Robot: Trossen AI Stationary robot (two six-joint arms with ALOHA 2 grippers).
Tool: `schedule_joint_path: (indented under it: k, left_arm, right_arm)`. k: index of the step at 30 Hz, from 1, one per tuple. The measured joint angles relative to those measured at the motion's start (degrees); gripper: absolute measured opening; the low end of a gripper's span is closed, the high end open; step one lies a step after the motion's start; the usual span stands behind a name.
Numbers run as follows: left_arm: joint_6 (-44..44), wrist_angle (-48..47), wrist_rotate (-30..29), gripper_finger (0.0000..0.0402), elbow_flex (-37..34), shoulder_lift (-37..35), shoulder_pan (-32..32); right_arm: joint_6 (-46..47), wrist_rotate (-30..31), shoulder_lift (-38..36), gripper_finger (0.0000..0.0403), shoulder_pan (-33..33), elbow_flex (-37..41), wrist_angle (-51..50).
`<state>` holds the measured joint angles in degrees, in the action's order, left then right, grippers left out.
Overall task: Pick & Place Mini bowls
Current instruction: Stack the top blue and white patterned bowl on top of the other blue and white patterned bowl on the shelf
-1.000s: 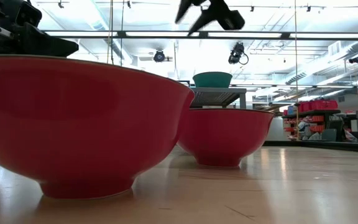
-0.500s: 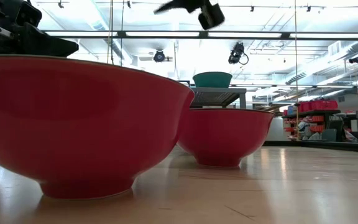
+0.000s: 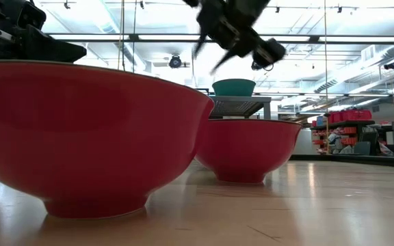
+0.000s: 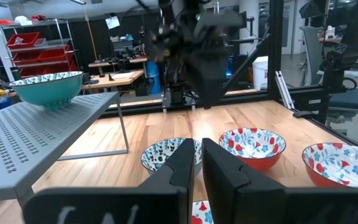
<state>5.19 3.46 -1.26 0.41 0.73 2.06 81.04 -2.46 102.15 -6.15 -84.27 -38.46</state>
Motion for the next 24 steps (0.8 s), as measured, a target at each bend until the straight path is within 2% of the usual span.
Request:
schedule_joint_path:
  k: [24]
  left_arm:
    - [-0.02,-0.02,0.00,0.0037,0.00,0.00,0.00]
  right_arm:
    - [2.51,1.41,0.02,0.0153,4.93,9.30,-7.90]
